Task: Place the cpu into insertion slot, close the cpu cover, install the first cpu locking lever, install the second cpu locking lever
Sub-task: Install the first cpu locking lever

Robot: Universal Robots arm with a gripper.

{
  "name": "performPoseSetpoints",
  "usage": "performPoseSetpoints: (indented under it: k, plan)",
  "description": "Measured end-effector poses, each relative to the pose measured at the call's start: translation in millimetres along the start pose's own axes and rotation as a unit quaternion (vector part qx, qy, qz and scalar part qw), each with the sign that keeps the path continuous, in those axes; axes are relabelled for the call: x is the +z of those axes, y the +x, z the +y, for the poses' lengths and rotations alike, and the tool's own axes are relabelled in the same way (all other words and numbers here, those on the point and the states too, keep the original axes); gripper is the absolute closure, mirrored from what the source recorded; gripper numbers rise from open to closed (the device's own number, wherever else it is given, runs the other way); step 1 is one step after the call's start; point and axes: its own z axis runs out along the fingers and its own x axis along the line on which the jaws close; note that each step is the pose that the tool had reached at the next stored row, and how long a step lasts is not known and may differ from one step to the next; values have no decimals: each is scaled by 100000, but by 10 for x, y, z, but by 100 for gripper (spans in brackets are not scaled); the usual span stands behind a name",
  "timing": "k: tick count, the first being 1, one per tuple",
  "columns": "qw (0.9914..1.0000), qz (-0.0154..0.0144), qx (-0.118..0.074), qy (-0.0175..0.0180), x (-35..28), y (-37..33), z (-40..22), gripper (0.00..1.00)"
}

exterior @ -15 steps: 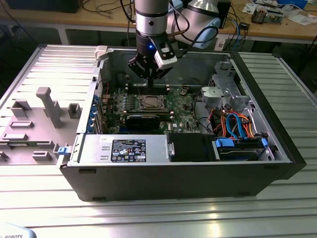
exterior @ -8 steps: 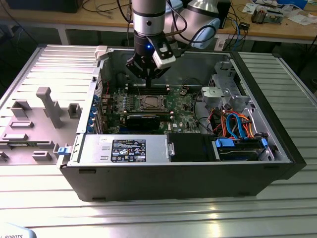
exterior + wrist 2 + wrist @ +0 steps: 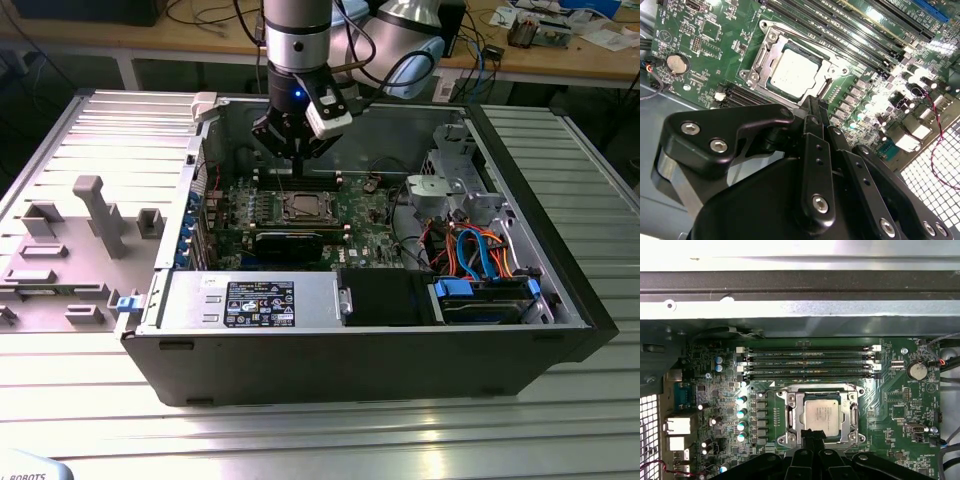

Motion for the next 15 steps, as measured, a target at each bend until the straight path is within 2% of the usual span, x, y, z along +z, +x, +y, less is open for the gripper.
performPoseSetpoints:
  k: [6, 7, 10, 15]
  plan:
    - [100000, -1, -29, 0, -1, 23, -1, 89]
    - [100000, -1, -40, 0, -1, 36, -1, 89]
    - [100000, -6, -168, -9, -3, 154, -3, 89]
    - [100000, -1, -183, -9, -4, 181, -4, 89]
